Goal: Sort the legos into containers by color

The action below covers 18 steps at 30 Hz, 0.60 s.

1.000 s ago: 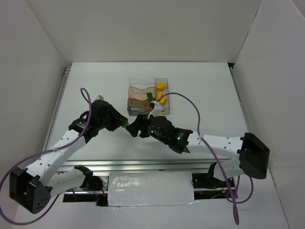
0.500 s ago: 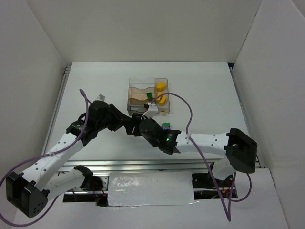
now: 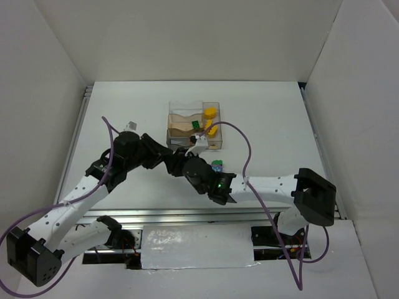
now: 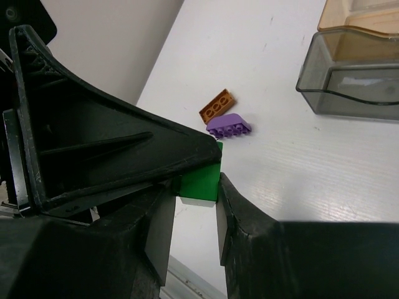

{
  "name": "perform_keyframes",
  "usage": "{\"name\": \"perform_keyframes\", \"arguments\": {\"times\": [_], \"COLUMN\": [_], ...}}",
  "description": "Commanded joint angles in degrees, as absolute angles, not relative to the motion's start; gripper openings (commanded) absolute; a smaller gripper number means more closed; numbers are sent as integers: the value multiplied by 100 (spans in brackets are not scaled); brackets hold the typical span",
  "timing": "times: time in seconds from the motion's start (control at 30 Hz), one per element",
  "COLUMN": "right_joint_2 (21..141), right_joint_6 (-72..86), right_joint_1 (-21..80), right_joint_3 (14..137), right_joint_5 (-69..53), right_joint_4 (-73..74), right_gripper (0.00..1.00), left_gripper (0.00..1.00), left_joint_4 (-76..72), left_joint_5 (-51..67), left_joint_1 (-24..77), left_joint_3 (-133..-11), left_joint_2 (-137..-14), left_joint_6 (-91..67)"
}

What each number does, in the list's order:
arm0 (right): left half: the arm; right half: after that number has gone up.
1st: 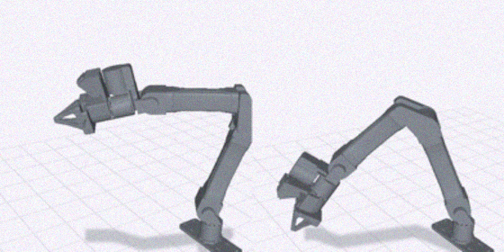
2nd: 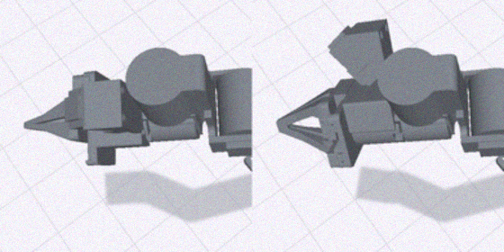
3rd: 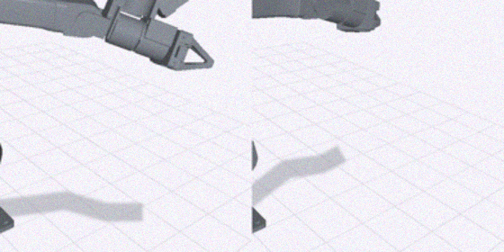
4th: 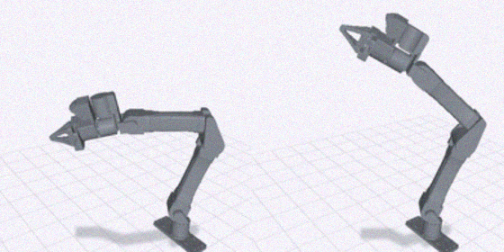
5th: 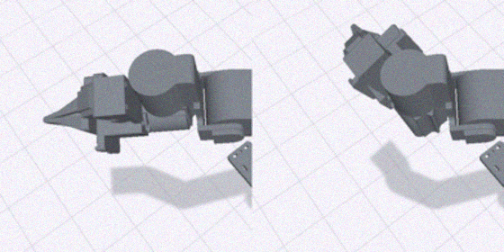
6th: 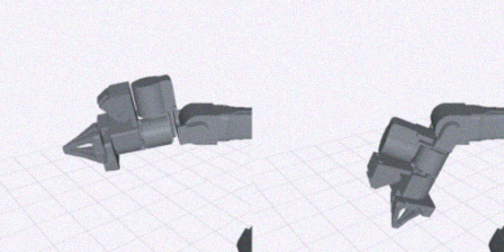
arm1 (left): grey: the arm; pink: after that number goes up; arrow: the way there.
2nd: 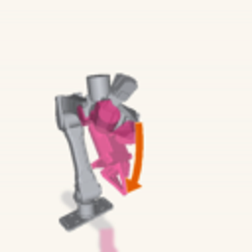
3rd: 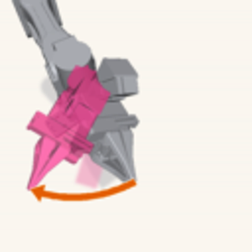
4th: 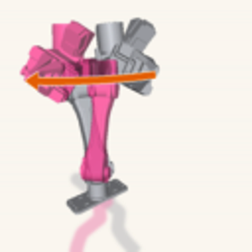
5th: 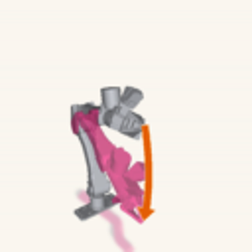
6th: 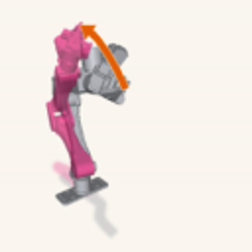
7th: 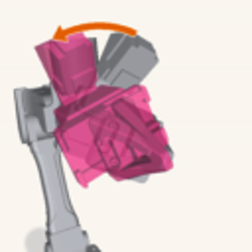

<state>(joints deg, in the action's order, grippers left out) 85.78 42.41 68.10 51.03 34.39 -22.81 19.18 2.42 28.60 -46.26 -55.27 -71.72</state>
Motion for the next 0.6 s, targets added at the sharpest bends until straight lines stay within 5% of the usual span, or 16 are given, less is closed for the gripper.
{"name": "perform_keyframes", "arguments": {"times": [0.0, 0.07, 0.1, 0.13, 0.17, 0.27, 0.57], "right_joint_2": [8745, 8745, 8736, 8675, 8631, 8499, 8367], "right_joint_6": [3938, 3850, 3771, 3631, 3552, 3296, 3234], "right_joint_1": [6750, 6750, 6750, 6750, 6750, 6750, 5987], "right_joint_3": [5107, 5072, 5019, 4949, 4739, 4378, 4253], "right_joint_5": [4025, 4069, 4008, 3834, 3693, 3183, 2338], "right_joint_4": [-3040, -3164, -3382, -3514, -3672, -4227, -3649], "right_gripper": [9, 0, 0, 0, 0, 0, 0], "left_gripper": [0, 0, 10, 24, 60, 97, 99], "left_joint_4": [1907, 1872, 1872, 1898, 1925, 2083, 3277], "left_joint_5": [835, 861, 870, 835, 809, 616, -1121], "left_joint_1": [3006, 3015, 3015, 3015, 3015, 3006, 2953], "left_joint_3": [-4544, -4526, -4552, -4570, -4588, -4710, -6035], "left_joint_2": [-5361, -5352, -5353, -5344, -5344, -5361, -5564], "left_joint_6": [-7242, -7225, -7172, -7146, -7085, -7005, -6250]}}
